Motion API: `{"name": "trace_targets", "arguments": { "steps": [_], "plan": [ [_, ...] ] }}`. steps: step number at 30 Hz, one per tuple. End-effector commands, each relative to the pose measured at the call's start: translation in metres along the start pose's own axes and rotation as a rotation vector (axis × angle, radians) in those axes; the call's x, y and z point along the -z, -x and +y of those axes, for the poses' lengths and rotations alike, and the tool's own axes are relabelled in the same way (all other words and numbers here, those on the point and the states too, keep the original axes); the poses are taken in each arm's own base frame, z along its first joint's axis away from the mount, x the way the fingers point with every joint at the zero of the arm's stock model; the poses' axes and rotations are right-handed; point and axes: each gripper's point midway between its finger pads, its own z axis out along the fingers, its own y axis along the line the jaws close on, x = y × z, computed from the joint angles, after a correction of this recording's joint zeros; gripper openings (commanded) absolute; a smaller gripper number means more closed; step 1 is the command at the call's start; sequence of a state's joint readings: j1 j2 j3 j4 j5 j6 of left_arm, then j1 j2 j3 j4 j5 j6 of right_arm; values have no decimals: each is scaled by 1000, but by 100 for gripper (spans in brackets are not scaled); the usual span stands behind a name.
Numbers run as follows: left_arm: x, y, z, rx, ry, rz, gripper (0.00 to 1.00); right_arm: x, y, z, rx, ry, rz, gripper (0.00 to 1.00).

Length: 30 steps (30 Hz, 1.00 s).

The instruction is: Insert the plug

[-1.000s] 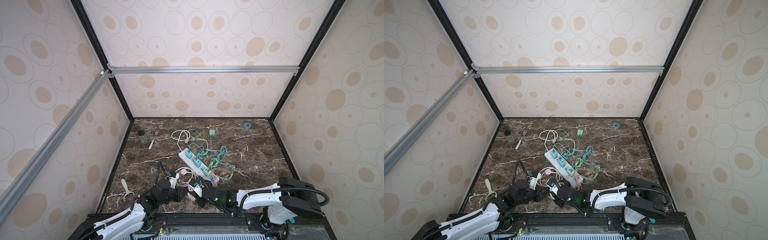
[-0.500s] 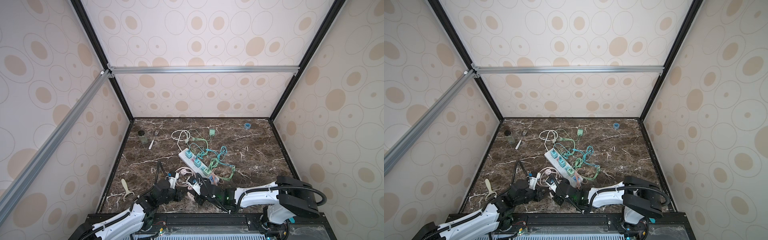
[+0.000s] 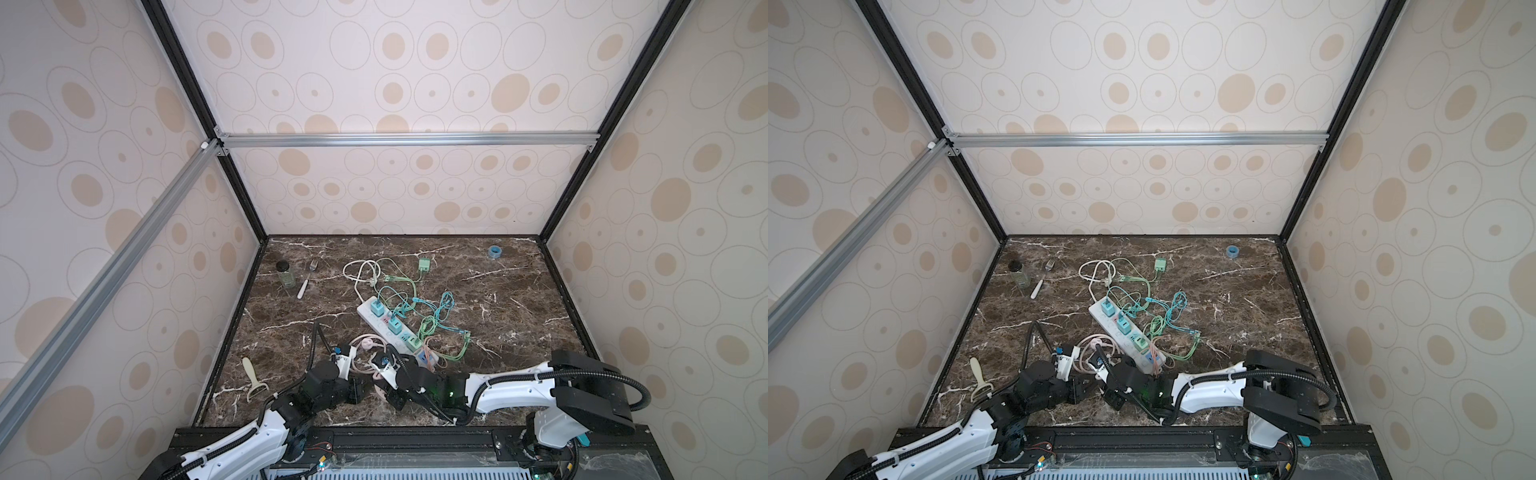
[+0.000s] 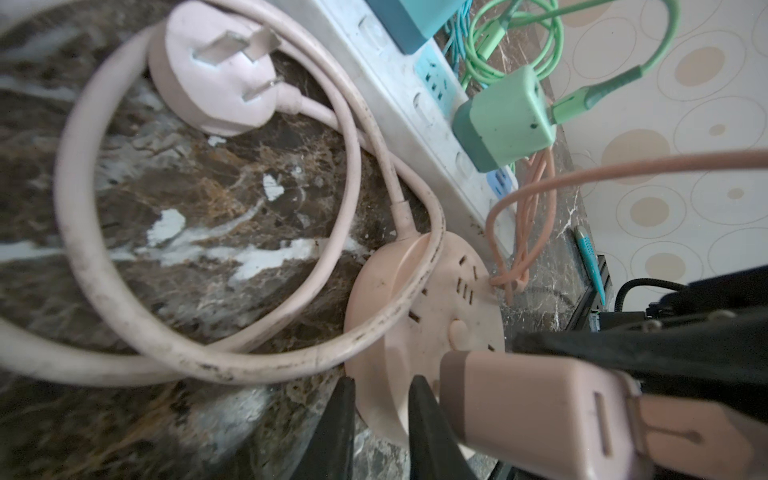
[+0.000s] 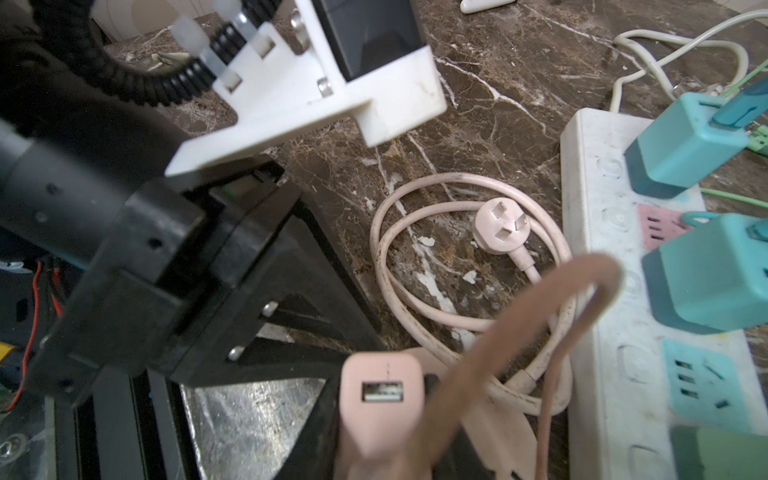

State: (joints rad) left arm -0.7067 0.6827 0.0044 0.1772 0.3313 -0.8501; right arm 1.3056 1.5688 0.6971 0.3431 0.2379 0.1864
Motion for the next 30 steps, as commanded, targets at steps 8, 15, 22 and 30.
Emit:
{"name": "trace_targets", "arguments": {
  "steps": [8, 15, 22, 30],
  "plan": [
    [0, 1, 3, 7, 10, -9, 24, 5, -5, -9, -15, -37, 21, 0],
    [-1, 2, -1, -13, -2, 3, 26, 8, -5, -13, -23, -54, 9, 0],
    [-7, -2, -1, -34, 19, 58, 28, 8, -6, -13, -14, -54, 14, 0],
    [-7, 1, 0, -19, 25, 45, 28, 6, -10, -10, -12, -43, 46, 0]
  ]
}}
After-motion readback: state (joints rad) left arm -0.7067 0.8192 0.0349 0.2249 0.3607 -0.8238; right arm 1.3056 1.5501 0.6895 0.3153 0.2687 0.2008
